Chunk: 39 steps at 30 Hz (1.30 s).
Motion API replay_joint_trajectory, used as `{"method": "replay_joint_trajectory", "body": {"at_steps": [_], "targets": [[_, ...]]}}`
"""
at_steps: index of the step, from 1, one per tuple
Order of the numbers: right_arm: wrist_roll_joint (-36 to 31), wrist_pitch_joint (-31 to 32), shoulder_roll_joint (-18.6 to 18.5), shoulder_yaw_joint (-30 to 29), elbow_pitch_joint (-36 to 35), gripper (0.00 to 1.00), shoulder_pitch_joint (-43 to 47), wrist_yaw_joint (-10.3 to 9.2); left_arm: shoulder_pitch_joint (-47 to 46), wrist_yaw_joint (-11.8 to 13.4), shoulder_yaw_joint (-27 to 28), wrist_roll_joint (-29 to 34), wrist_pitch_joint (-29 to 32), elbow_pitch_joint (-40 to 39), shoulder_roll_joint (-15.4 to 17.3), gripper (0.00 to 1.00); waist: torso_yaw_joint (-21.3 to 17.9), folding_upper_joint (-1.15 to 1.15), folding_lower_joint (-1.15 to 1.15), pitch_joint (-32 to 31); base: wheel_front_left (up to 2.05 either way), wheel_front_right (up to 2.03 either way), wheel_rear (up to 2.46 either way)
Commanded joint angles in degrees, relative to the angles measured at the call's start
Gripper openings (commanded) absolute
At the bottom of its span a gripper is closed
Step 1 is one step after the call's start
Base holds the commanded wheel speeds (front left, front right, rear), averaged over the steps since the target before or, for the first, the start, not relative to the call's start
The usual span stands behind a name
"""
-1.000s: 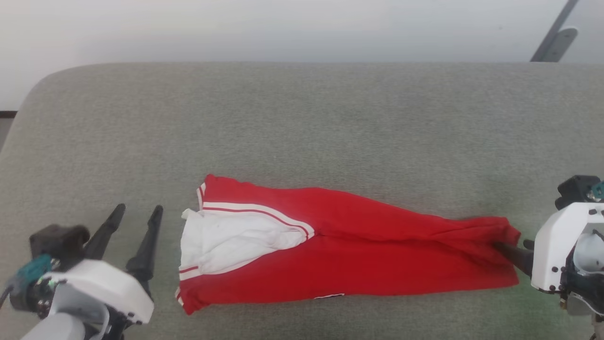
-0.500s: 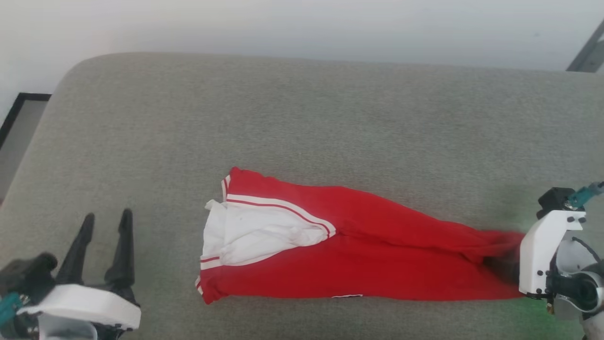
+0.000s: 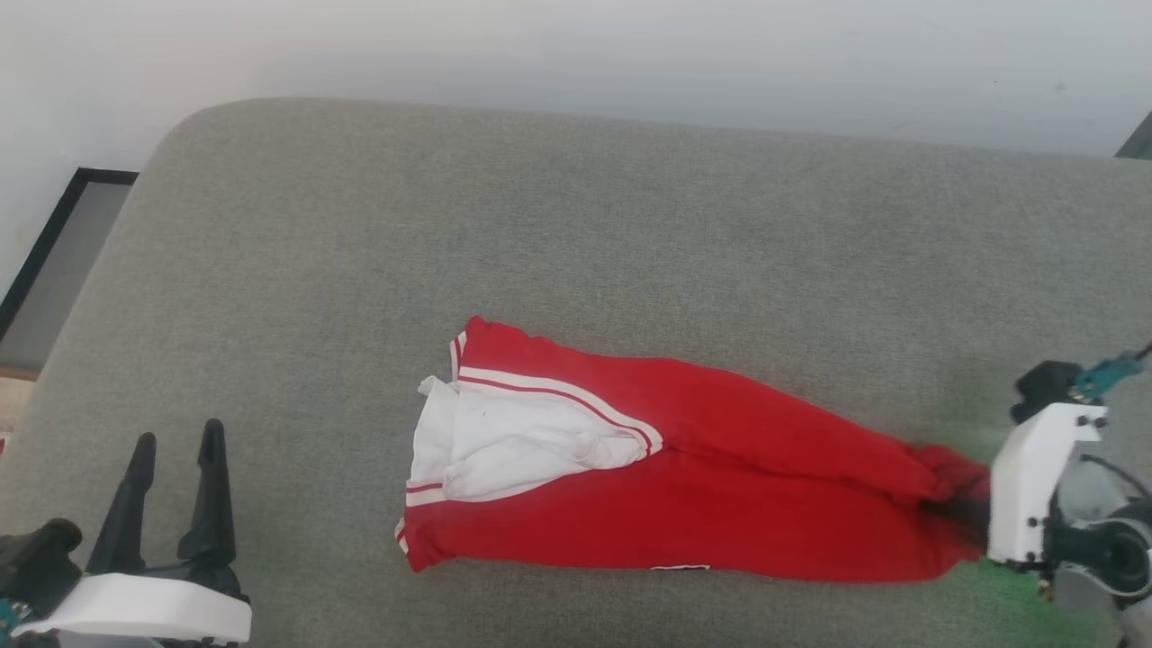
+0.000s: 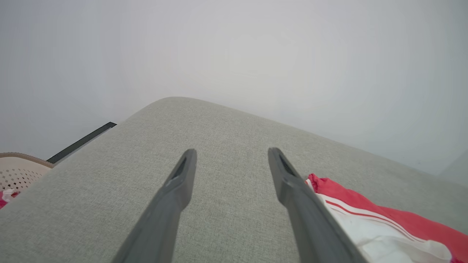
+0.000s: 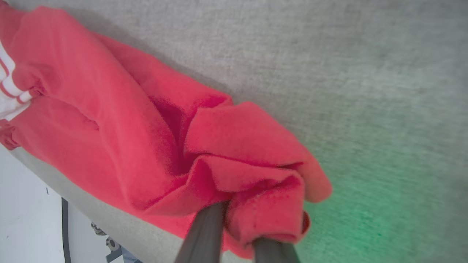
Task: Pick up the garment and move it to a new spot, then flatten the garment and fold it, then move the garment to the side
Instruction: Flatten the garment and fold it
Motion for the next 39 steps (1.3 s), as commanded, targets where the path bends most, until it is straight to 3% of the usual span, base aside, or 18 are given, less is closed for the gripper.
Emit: {"method": "replay_joint_trajectory", "body": {"at_steps": [1,9,17,22,32,39], "targets": [[0.7,-0.9,-0.9,-0.5,0.8,0.0,-0.6,-0.11,0.6,-0.8,1.3,0.9,-0.2,0.3,-0.8,1.0,-0.3,0.0,0.0,-0.1,0.0,0.0,0.0],[2.4,-3.9,-6.0,-4.5,4.2,0.0,-1.9,-0.1,0.9,-3.4,4.0,3.0,-0.3,1.0,-3.1,1.0,-2.7,0.0,0.0,0.1,0.0,0.0,0.0],[-0.3,-6.6,-10.7,-9.4,11.6,0.0,-5.0,-0.1,-1.2,-5.1,4.6,4.2,-0.3,1.9,-4.4,1.0,-5.3,0.0,0.0,1.5,0.0,0.0,0.0],[-1.6,-7.4,-10.9,-9.3,14.2,0.0,-7.7,-0.1,-2.3,-5.7,5.1,4.7,-0.3,2.4,-4.7,1.0,-6.5,0.0,0.0,2.0,0.0,0.0,0.0],[3.0,-3.8,-9.3,-6.0,3.1,0.0,-5.1,-0.08,-2.0,-6.5,5.8,4.9,-0.3,3.0,-5.5,1.0,-7.4,0.0,0.0,1.2,0.0,0.0,0.0],[4.8,-1.2,-4.9,-3.1,-9.7,0.0,-1.9,-0.06,-1.6,-6.8,5.7,4.7,-0.3,3.4,-5.7,1.0,-6.2,0.0,0.0,0.2,0.0,0.0,0.0]]}}
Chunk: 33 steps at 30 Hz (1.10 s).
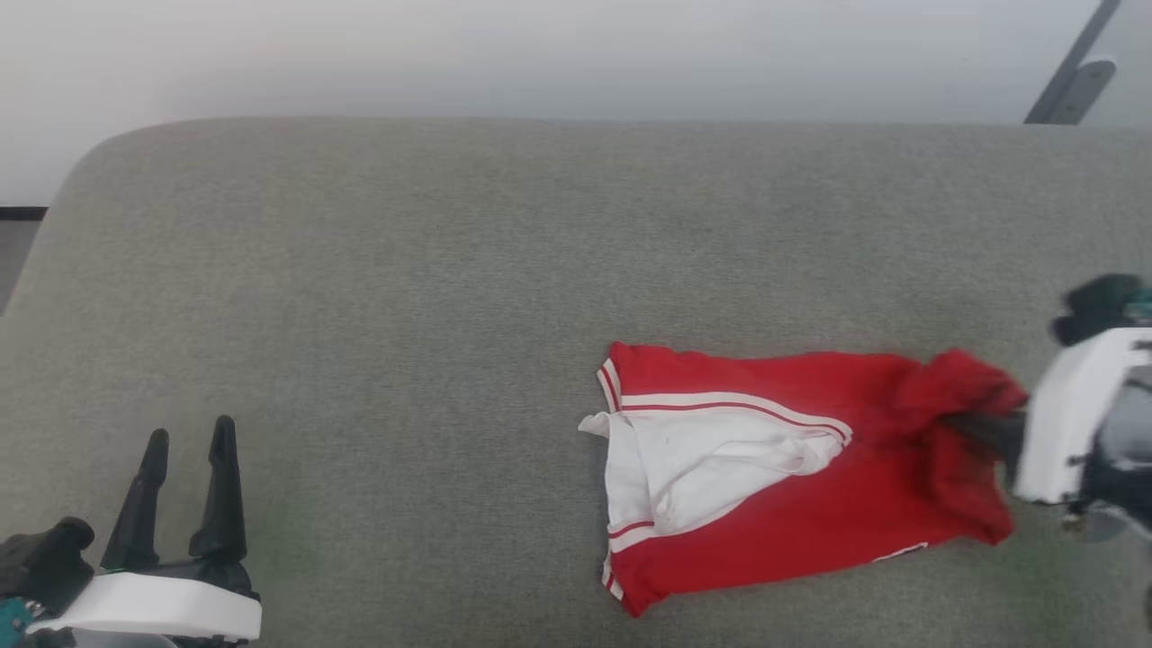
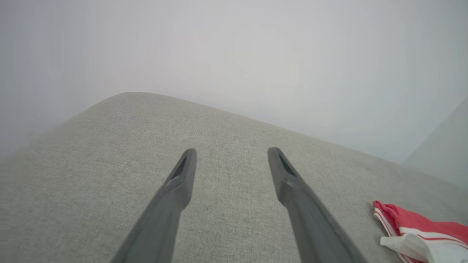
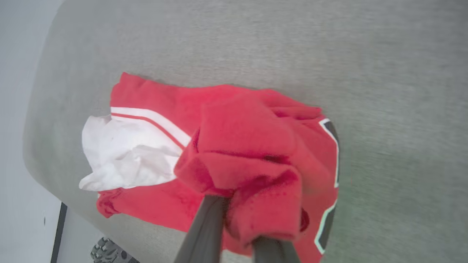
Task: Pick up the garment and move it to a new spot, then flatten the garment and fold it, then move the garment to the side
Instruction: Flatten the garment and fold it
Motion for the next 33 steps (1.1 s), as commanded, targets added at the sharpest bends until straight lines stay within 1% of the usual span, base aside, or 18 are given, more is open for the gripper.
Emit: {"method": "replay_joint_trajectory", "body": {"at_steps": [1,2,3,7,13,17,18,19,20,21,22,29,30,33], "targets": [[-0.6,0.7,0.7,0.9,-1.4,0.0,0.3,-0.01,0.0,-0.1,-0.1,-0.2,-0.3,0.2,0.0,1.0,0.6,0.0,0.0,-0.3,0.0,0.0,0.0],[-1.1,1.5,2.4,2.3,-3.9,0.0,0.5,-0.01,-0.3,-0.2,-0.7,-0.1,-0.3,0.4,-0.1,1.0,1.4,0.0,0.0,-0.4,0.0,0.0,0.0],[-1.5,1.7,3.2,3.4,-4.8,0.0,0.4,-0.01,-0.5,-0.3,-0.9,-0.2,-0.3,0.5,-0.1,1.0,1.9,0.0,0.0,-0.4,0.0,0.0,0.0],[-2.6,2.7,6.8,7.1,-6.4,0.0,-1.1,-0.01,-1.4,-0.4,-2.5,0.0,-0.3,1.1,-0.1,1.0,4.1,0.0,0.0,-0.5,0.0,0.0,0.0],[-4.1,1.6,11.3,11.7,-3.5,0.0,-3.9,-0.01,-3.6,-0.6,-5.4,0.1,-0.3,2.5,-0.4,1.0,7.9,0.0,0.0,-0.5,0.0,0.0,0.0],[-5.0,0.4,12.6,14.3,-0.3,0.0,-5.5,-0.01,-4.9,-0.7,-6.9,-0.2,-0.3,3.3,-0.9,1.0,9.9,0.0,0.0,-0.5,0.0,0.0,0.0],[-5.2,-0.1,12.9,14.6,0.3,0.02,-5.9,-0.01,-5.0,-0.7,-7.1,-0.3,-0.3,3.5,-1.0,1.0,10.2,0.0,0.0,-0.5,0.0,0.0,0.0],[-5.2,-0.5,13.2,14.8,1.2,0.3,-6.3,-0.01,-5.1,-0.6,-7.3,-0.4,-0.3,3.7,-1.0,1.0,10.5,0.0,0.0,-0.6,0.0,0.0,0.0],[-5.0,-0.6,13.4,15.3,1.8,0.48,-6.7,-0.01,-5.2,-0.6,-7.4,-0.6,-0.3,3.9,-1.1,1.0,10.6,0.0,0.0,-0.7,0.0,0.0,0.0],[-4.7,-0.6,13.4,15.6,2.3,0.85,-7.0,-0.01,-5.3,-0.6,-7.5,-0.9,-0.3,3.9,-1.1,1.0,10.7,0.0,0.0,-0.8,0.0,0.0,0.0],[-4.4,-0.3,13.4,15.9,2.6,1.0,-7.1,-0.01,-5.2,-0.6,-7.6,-1.0,-0.3,4.0,-1.1,1.0,10.7,0.0,0.0,-0.9,0.0,0.0,0.0],[-2.9,-1.2,11.8,16.7,0.3,1.0,-7.8,-0.01,-3.4,-0.6,-7.7,-2.3,-0.3,4.1,-0.1,1.0,9.3,0.0,0.0,-2.1,0.0,0.0,0.0],[-2.6,-2.2,10.7,16.0,-1.2,1.0,-7.6,-0.01,-3.1,-0.6,-7.4,-2.9,-0.3,3.9,0.3,1.0,8.4,0.0,0.0,-2.6,0.0,0.0,0.0],[-2.9,-4.5,9.2,14.7,-3.1,1.0,-6.5,-0.01,-2.2,-0.6,-7.0,-3.5,-0.3,3.5,0.9,1.0,6.9,0.0,0.0,-3.4,0.0,0.0,0.0]]}}
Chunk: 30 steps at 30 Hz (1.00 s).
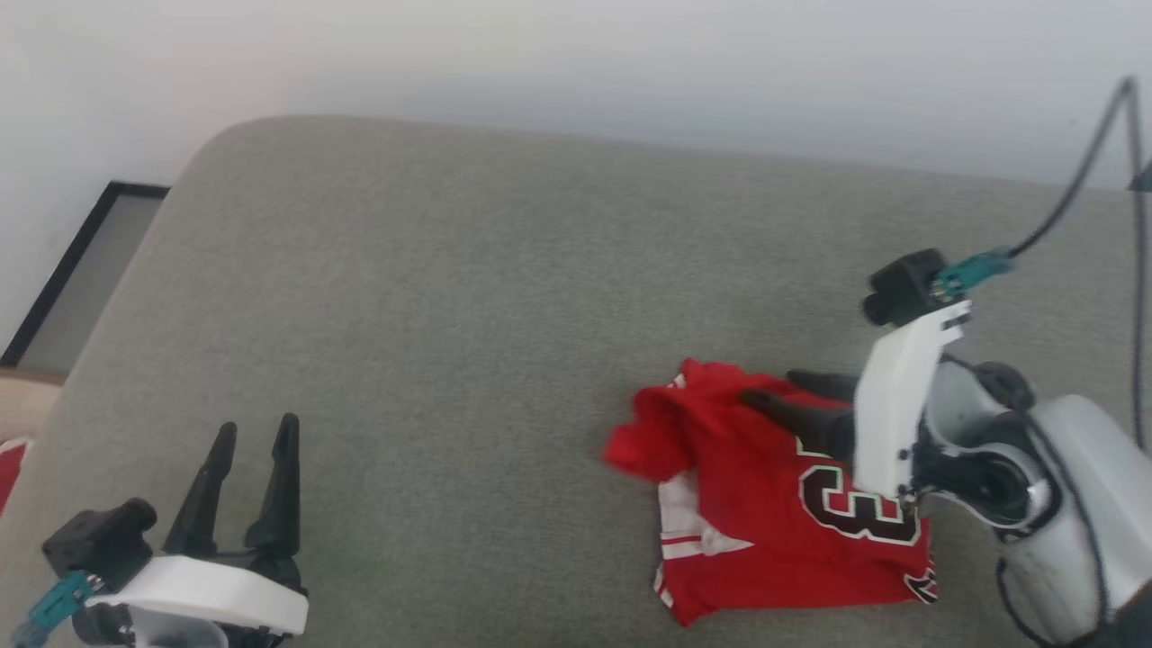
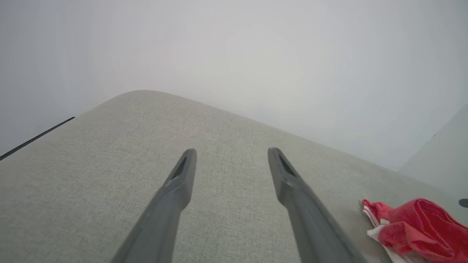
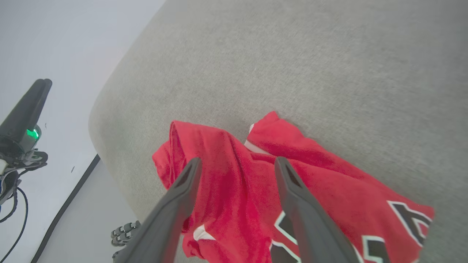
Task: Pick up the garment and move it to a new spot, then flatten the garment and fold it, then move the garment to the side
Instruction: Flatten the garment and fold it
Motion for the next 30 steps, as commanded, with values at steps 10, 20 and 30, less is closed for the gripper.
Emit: {"method": "replay_joint_trajectory", "body": {"at_steps": [10,20,30], "targets": [[-1.8,-9.0,-3.7,-6.2,-3.0,1.0,5.6,-0.01,3.7,-0.1,2.4,-1.1,-0.3,-1.3,1.6,1.0,-5.9,0.0,0.0,-3.0,0.0,0.0,0.0],[-6.6,-24.7,-5.8,-9.3,-1.1,1.0,11.2,-0.01,7.0,-0.1,5.3,-0.6,-0.3,-1.9,3.1,1.0,-10.9,0.0,0.0,-4.9,0.0,0.0,0.0],[-12.5,-43.5,-6.2,-9.2,4.2,1.0,14.4,-0.01,9.1,-0.1,7.3,0.6,-0.3,-2.3,3.7,1.0,-14.4,0.0,0.0,-6.0,0.0,0.0,0.0]]}}
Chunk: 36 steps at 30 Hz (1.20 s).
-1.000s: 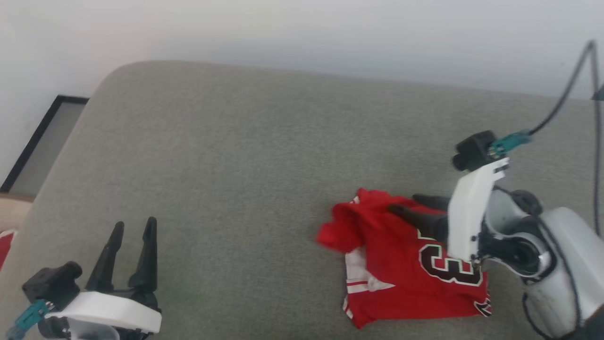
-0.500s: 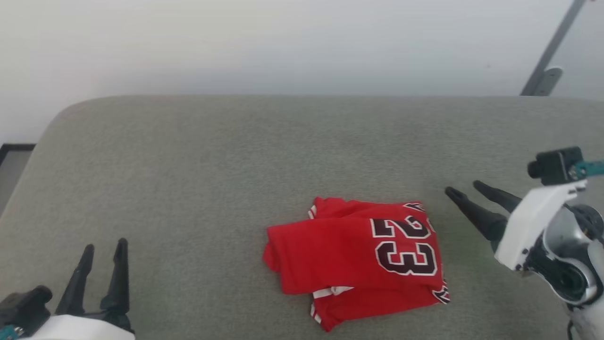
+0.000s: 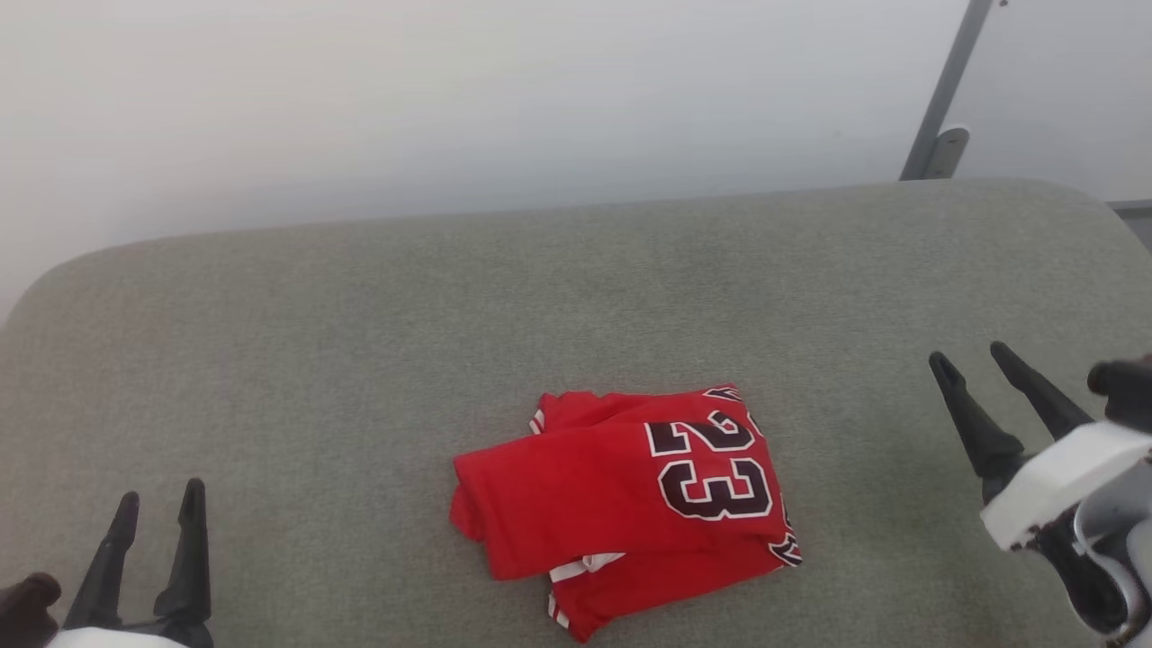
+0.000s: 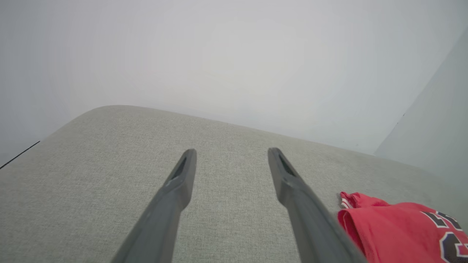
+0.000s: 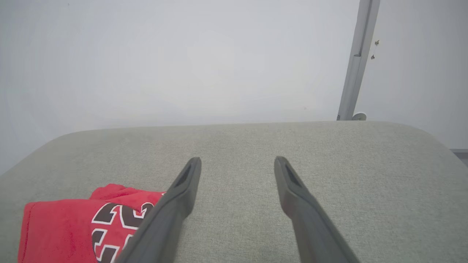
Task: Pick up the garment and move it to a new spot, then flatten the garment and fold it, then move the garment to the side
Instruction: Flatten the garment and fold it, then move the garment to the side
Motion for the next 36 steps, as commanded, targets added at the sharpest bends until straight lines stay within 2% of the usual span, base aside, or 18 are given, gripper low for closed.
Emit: {"method": "replay_joint_trajectory", "body": {"at_steps": [1,8,12,36], "targets": [[-1.3,-2.5,-0.1,0.3,1.1,1.0,1.1,-0.01,1.1,-0.1,0.4,0.2,-0.3,-0.1,0.1,1.0,-0.7,0.0,0.0,-0.3,0.0,0.0,0.0],[-3.3,-10.2,0.2,-0.3,5.3,1.0,2.1,-0.01,1.8,-0.1,2.3,0.2,-0.3,0.2,-0.1,1.0,-1.7,0.0,0.0,-1.1,0.0,0.0,0.0],[-3.9,-12.5,1.5,-1.8,5.9,1.0,2.7,-0.01,2.4,-0.1,3.7,0.3,-0.3,0.1,-0.4,1.0,-2.0,0.0,0.0,-1.6,0.0,0.0,0.0],[-5.0,-14.1,4.1,-3.3,6.6,1.0,6.4,-0.01,4.2,-0.1,6.2,1.4,-0.3,-0.2,-0.6,1.0,-0.1,0.0,0.0,-2.1,0.0,0.0,0.0]]}}
